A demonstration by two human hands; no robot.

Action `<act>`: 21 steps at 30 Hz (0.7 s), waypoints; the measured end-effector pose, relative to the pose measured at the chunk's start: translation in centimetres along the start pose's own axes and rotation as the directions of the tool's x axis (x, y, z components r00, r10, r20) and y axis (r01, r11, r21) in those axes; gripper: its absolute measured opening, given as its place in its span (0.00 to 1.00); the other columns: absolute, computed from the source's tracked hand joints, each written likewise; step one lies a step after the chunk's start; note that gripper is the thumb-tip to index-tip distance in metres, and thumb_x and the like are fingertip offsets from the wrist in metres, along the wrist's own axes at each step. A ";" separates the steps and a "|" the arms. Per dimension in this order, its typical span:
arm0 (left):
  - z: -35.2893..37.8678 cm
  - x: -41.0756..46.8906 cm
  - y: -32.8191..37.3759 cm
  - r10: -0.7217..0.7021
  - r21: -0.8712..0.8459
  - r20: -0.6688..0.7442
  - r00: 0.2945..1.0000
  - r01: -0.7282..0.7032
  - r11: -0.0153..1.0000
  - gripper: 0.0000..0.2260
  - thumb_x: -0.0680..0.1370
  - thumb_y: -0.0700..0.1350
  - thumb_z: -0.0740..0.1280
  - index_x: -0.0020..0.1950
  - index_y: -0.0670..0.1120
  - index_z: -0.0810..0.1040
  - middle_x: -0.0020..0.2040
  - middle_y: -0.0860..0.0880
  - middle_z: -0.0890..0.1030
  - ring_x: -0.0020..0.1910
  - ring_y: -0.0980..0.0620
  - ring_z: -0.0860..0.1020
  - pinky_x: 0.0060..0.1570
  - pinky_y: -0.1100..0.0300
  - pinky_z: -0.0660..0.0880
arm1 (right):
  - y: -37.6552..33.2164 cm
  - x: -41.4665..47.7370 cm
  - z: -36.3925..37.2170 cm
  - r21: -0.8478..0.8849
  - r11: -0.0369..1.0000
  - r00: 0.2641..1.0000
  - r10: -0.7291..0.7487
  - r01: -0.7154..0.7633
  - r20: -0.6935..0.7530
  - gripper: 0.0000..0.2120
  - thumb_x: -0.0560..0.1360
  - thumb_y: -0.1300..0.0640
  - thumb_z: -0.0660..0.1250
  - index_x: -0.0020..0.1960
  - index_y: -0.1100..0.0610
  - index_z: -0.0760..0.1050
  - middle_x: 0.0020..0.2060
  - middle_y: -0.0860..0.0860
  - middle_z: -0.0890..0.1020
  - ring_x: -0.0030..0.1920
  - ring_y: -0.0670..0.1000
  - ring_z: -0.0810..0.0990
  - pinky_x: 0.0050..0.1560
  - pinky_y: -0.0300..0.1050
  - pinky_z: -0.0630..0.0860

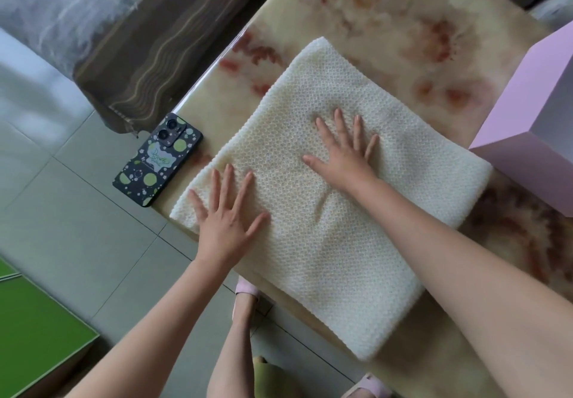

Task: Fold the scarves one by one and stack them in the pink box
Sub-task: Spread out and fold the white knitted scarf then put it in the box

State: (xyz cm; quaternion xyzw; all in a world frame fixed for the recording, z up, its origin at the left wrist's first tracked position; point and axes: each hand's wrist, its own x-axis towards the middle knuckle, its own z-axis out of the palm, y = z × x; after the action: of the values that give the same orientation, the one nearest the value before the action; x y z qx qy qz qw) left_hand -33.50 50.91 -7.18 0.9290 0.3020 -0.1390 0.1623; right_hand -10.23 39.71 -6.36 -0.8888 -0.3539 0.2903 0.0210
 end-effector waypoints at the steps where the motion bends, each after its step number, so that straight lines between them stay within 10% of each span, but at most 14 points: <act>1: -0.2 0.0 0.4 0.004 -0.009 -0.031 1.000 -0.005 1.000 0.34 0.75 0.69 0.45 0.78 0.56 0.44 0.78 0.48 0.38 0.75 0.47 0.34 0.70 0.33 0.37 | -0.2 0.1 -0.3 0.032 0.999 0.999 -0.006 0.008 -0.042 0.35 0.76 0.33 0.51 0.76 0.41 0.38 0.75 0.47 0.32 0.73 0.57 0.27 0.68 0.67 0.29; 5: -1.6 1.3 2.6 0.026 -0.063 -0.159 0.987 -0.036 0.997 0.31 0.77 0.64 0.50 0.78 0.56 0.47 0.78 0.49 0.41 0.76 0.47 0.37 0.71 0.35 0.39 | -2.9 1.5 -2.0 0.030 0.981 0.969 -0.186 0.194 -0.164 0.30 0.80 0.40 0.51 0.77 0.43 0.43 0.77 0.47 0.37 0.75 0.53 0.34 0.73 0.56 0.34; 11: -0.3 2.6 1.0 -0.041 -0.039 0.024 0.999 0.041 0.998 0.34 0.73 0.72 0.42 0.75 0.61 0.35 0.76 0.54 0.32 0.74 0.47 0.30 0.68 0.32 0.37 | -7.1 6.7 -1.9 -0.231 0.946 0.973 -0.208 0.226 0.098 0.30 0.80 0.37 0.47 0.77 0.44 0.41 0.77 0.48 0.38 0.76 0.55 0.36 0.74 0.57 0.39; 16: 0.2 -0.1 2.5 -0.047 -0.087 -0.008 0.999 0.046 0.995 0.36 0.74 0.71 0.44 0.77 0.57 0.38 0.76 0.49 0.32 0.74 0.47 0.31 0.68 0.32 0.35 | -6.1 4.8 -3.1 -0.041 0.956 0.956 -0.292 0.292 0.013 0.30 0.80 0.42 0.52 0.78 0.46 0.45 0.77 0.49 0.42 0.77 0.54 0.39 0.75 0.59 0.40; 21: 2.5 -5.0 9.5 0.167 -0.080 0.002 0.986 -0.166 0.983 0.41 0.72 0.73 0.52 0.78 0.55 0.43 0.78 0.45 0.39 0.76 0.42 0.38 0.68 0.33 0.36 | 1.2 -4.3 -0.3 -0.066 0.972 0.972 -0.231 0.227 -0.045 0.50 0.68 0.29 0.61 0.75 0.42 0.31 0.73 0.46 0.28 0.72 0.54 0.26 0.69 0.64 0.30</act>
State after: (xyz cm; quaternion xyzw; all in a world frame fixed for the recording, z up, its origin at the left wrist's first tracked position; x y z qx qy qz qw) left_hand -32.04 40.10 -5.57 0.9432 0.2278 -0.1169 0.2116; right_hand -11.81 36.08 -4.26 -0.8496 -0.4621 0.2518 0.0366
